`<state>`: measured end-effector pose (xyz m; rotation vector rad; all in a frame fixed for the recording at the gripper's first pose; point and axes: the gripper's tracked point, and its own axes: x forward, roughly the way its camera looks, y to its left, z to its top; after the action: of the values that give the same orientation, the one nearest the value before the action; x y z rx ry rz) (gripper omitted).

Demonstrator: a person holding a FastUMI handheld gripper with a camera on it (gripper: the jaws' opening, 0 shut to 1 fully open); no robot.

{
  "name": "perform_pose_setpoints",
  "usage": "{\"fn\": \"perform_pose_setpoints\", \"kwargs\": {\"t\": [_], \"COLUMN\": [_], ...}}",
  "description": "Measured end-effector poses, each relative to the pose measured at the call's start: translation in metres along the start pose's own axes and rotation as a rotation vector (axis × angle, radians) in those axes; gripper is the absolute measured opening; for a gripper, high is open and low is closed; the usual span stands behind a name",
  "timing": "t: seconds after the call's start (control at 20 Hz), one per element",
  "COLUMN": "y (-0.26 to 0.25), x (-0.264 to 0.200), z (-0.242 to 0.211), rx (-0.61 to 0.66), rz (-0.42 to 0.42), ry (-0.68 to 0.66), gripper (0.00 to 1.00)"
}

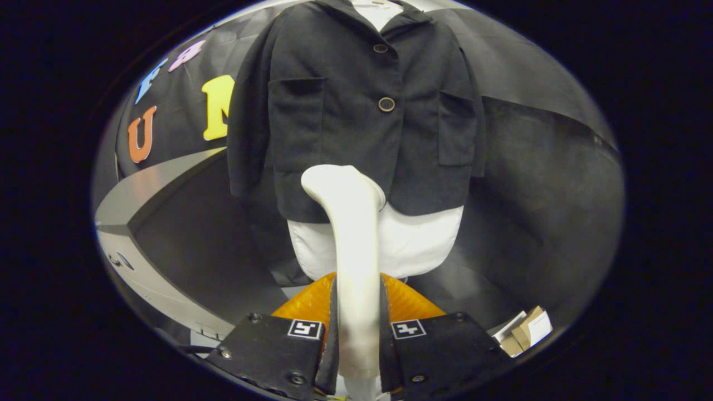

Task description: Iron the clothes twice with a garment steamer, once on the left side and once on the right side.

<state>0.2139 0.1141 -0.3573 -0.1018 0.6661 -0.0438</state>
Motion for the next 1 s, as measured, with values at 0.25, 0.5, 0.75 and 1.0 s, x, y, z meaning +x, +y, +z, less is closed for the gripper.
{"fn": "perform_pose_setpoints", "kwargs": {"t": [0.25,0.5,0.75,1.0], "y": [0.001,0.000,-0.024,-0.082], "x": [0.003,-0.009,-0.056,-0.096], "z": [-0.021,-0.009,0.065,0.165], "rx": [-0.025,-0.002,0.086,0.128], "rz": [-0.006,0.003,0.038,0.027], "ry": [0.023,-0.013,-0.171,-0.347], "gripper": [0.32,0.32,0.32,0.32]}}
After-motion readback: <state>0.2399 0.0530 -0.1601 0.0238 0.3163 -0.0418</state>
